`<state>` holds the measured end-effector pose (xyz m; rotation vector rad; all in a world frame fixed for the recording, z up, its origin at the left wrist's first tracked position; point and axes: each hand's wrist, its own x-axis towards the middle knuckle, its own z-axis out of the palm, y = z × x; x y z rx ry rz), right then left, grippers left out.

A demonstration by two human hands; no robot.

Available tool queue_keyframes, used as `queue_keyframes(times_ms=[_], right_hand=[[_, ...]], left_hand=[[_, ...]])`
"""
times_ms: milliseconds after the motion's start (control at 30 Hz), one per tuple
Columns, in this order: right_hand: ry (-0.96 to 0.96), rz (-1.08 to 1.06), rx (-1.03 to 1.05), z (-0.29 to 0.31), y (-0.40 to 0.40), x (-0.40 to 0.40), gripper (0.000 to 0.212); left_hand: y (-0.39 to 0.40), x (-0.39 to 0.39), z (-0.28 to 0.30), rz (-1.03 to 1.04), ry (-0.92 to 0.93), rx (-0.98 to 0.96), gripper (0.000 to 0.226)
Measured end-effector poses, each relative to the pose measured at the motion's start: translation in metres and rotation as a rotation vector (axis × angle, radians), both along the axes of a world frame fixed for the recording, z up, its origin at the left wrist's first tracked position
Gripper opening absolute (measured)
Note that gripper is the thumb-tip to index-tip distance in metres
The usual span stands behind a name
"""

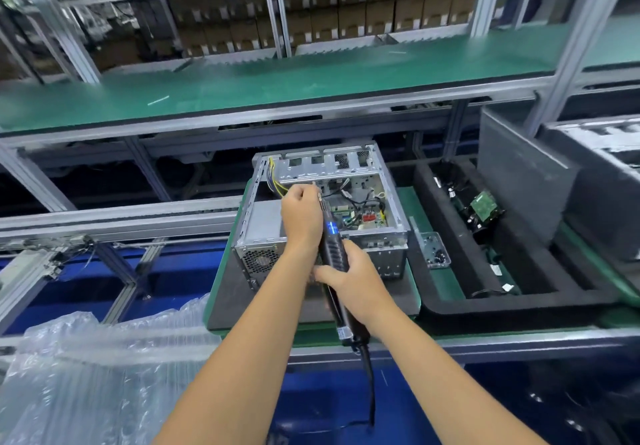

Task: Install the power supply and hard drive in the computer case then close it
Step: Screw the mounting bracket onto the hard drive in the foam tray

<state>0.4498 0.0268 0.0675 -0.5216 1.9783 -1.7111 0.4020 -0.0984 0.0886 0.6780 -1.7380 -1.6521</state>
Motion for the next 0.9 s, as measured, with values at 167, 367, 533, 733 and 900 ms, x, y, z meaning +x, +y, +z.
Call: queue_keyframes(times_ms=[167,367,533,733,900], right_hand=[[0.009,-0.077,-0.016,0.012,0.055,-0.05,0.027],[0.026,-0.147,0.074,0.013,0.117,-0.12,0.038],[-0.092,-0.208,0.123,-0.001,0.164,-0.164,0.03],[-0.173,-0.32,0.204,-0.039,0.179,-0.229,0.032],[-0.202,-0.417,0.218,-0.05,0.172,-0.289,0.024]], left_hand=[[0.055,-0.049,0.012,-0.165,0.045,-0.068,0.026],[0.117,-0.121,0.023,-0.288,-0.054,-0.114,0.043],[0.159,-0.173,-0.001,-0.399,-0.19,-0.189,0.029],[0.183,-0.249,-0.038,-0.497,-0.356,-0.264,0.039],[0.183,-0.318,-0.058,-0.559,-0.399,-0.073,0.034]])
